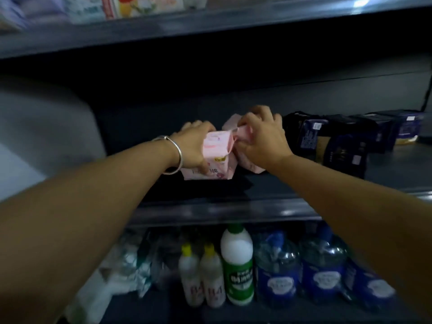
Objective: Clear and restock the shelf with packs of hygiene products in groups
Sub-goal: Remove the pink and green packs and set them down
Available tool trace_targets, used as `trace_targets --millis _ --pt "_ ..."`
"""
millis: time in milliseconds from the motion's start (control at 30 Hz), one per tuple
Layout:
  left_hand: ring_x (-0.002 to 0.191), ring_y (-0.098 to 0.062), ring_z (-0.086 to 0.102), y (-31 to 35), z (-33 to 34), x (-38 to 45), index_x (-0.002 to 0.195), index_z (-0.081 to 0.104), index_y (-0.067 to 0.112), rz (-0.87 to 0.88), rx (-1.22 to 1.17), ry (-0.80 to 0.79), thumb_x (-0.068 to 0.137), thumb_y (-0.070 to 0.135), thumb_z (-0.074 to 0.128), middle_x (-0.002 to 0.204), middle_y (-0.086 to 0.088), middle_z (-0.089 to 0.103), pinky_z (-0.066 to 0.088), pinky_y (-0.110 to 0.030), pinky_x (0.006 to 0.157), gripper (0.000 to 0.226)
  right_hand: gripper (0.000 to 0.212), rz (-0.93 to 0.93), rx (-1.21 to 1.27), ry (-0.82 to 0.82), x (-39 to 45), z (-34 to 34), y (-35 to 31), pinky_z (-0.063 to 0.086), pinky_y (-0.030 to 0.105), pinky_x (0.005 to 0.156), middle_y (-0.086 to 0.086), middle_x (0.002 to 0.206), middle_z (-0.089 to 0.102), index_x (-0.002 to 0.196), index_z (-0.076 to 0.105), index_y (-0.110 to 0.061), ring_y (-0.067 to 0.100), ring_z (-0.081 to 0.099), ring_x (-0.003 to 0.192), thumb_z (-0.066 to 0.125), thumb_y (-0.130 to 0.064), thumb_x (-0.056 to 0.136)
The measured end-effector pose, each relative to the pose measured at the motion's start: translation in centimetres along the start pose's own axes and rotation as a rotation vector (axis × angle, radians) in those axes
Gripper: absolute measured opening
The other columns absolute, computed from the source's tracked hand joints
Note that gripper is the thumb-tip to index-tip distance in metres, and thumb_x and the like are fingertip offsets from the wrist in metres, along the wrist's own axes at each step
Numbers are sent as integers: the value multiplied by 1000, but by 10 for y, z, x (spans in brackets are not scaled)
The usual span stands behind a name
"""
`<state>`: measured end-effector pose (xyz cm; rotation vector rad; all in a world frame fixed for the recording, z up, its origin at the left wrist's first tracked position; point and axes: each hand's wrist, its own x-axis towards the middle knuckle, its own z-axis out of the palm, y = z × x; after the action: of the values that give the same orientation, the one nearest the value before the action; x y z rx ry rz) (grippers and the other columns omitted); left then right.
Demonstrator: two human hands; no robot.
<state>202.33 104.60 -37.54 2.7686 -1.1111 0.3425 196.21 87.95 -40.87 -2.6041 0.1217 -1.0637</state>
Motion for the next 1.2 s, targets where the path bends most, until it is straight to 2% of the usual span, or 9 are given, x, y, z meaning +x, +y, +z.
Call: trace_targets --millis 200,367,600,800,967,1133,1200 --pt "105 -20 47 25 -18 -101 128 42 21 -56 -109 -57 56 15 87 117 -1 44 43 -30 86 85 41 -77 29 -101 -70 -45 -43 34 48 103 3 140 33 124 52 -22 35 34 120 61 -31 85" --pt "103 -16 46 25 12 -180 131 40 20 -116 -125 -210 59 12 86 124 -2 45 39 -23 83 86 50 -112 96 -319 -140 -35 -64 36 43 102 5 138 35 128 48 -22 35 40 118 65 -28 82" --pt "107 -21 47 -27 103 -250 130 40 18 -212 -118 -448 59 14 84 120 -3 42 43 -26 87 83 74 -73 201 -618 -206 55 -88 41 44 100 12 137 36 137 36 -13 36 46 117 73 -26 75" --pt "113 -22 44 -80 187 -298 133 36 15 -285 -152 -593 59 17 86 126 -6 38 43 -33 97 90 70 -84 163 -848 -244 149 -110 43 34 91 16 128 49 132 35 -7 31 50 115 74 -22 76" --pt "116 -20 39 -94 248 -314 133 33 14 -258 -197 -623 60 21 85 124 -5 33 40 -34 102 90 76 -84 120 -971 -259 210 -110 40 31 95 14 134 50 139 31 -8 29 48 121 73 -26 78" --pt "119 -23 38 -99 287 -314 134 31 14 -229 -176 -532 59 27 86 127 -5 30 39 -39 102 94 93 -49 119 -1111 -260 251 -108 36 33 105 9 147 39 151 13 -16 27 41 132 71 -33 80" --pt "117 -24 39 -101 300 -315 131 34 14 -235 -148 -486 58 31 86 126 -6 30 41 -41 100 92 89 -33 128 -1176 -262 263 -106 32 32 108 8 152 31 152 7 -21 27 35 136 65 -34 86"
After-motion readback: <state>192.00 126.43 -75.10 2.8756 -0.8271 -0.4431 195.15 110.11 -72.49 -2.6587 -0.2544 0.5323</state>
